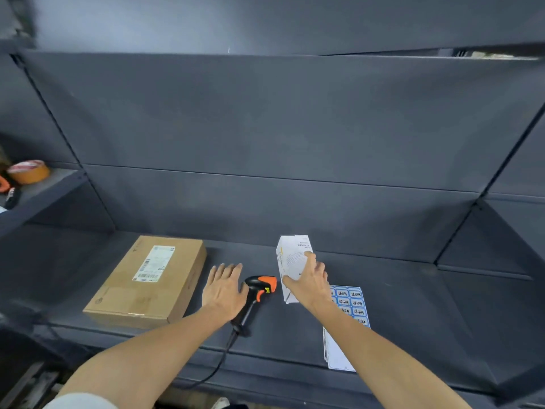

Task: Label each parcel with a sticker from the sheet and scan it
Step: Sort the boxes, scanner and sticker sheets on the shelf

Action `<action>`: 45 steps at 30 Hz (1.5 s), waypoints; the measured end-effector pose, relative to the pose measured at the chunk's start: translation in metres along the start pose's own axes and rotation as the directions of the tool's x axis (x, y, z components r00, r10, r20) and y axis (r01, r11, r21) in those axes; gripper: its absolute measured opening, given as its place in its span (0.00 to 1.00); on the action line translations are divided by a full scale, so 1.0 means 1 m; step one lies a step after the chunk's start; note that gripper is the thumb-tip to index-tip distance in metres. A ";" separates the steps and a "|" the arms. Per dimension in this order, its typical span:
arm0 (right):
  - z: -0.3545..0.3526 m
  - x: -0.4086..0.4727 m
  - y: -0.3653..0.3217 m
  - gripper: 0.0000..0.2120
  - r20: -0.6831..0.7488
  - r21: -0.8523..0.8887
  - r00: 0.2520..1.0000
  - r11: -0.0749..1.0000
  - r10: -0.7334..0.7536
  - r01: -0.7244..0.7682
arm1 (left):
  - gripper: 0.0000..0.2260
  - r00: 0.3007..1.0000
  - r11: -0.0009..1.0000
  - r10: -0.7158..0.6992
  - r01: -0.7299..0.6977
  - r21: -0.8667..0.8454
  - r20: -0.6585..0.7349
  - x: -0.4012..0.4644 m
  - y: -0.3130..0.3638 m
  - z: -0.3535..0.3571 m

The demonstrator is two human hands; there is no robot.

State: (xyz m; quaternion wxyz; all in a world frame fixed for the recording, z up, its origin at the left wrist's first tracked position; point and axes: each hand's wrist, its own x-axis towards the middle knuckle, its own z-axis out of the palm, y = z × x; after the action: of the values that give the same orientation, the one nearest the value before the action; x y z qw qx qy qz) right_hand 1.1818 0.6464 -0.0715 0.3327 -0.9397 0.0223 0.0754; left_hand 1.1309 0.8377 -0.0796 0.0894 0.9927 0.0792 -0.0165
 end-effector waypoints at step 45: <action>0.069 0.141 -0.101 0.18 0.411 0.390 0.909 0.915 -0.076 -0.100 | 0.44 0.940 0.628 0.319 -0.116 -0.770 0.119 0.207 -0.132 0.019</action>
State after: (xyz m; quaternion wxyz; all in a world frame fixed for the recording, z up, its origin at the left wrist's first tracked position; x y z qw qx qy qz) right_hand 1.3216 0.7690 -0.0838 0.5152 -0.8128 -0.0285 0.2703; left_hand 1.3138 0.9946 -0.1312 0.5026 0.8578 -0.0540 -0.0930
